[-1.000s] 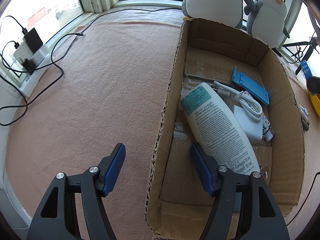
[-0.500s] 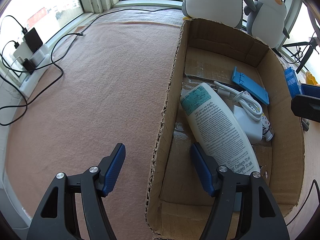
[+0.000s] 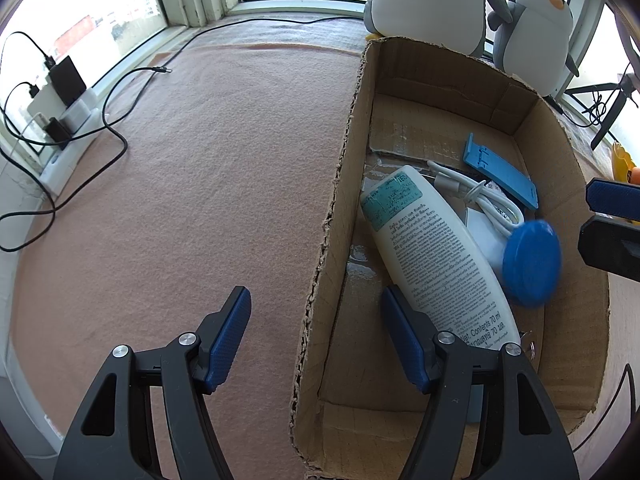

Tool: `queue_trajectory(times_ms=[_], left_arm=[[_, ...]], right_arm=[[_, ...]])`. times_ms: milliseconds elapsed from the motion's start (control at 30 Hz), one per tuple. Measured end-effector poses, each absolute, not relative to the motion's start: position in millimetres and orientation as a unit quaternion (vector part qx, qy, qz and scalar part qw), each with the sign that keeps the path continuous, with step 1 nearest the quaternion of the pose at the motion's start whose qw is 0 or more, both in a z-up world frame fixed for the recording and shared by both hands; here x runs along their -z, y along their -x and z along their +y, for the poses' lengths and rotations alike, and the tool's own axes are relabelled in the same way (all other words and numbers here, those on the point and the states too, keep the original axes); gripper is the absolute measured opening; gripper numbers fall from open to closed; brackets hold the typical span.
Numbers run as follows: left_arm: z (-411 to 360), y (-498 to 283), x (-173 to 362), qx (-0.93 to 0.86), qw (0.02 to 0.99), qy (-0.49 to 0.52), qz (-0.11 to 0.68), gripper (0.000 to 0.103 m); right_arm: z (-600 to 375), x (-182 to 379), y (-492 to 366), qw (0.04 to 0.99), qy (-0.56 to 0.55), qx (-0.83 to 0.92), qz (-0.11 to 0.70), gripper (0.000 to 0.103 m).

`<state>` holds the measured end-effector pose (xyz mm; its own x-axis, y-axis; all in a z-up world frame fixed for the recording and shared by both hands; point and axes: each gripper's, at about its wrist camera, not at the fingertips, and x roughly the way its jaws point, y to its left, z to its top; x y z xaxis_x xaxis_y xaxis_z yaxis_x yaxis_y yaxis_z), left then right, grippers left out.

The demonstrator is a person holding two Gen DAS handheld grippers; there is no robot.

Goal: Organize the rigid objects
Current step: 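Release the lid in the box and move the right gripper to the black cylinder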

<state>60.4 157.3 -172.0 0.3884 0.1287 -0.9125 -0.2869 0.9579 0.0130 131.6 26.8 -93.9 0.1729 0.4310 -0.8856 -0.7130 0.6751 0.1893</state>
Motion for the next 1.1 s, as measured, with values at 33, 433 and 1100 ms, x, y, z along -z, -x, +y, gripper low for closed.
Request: queue_trajectory(times_ms=[33,433,1100], left_arm=[[157.3,-60.6,171.9,-0.125,0.830,0.073,0.539,0.069],[156.8,-61.3,171.8,-0.126,0.830,0.072,0.538,0.069],[155.5,-61.3,172.3,-0.126,0.830,0.073,0.539,0.069]], right_arm=[[26.3,92.2,-130.6,0.756,0.134,-0.381,0.516,0.052],[-21.2,74.3,-130.9,0.777,0.099,-0.378,0.493,0.052],[-154.1,107.3,-159.0,0.777,0.165,-0.313,0.521,0.040]])
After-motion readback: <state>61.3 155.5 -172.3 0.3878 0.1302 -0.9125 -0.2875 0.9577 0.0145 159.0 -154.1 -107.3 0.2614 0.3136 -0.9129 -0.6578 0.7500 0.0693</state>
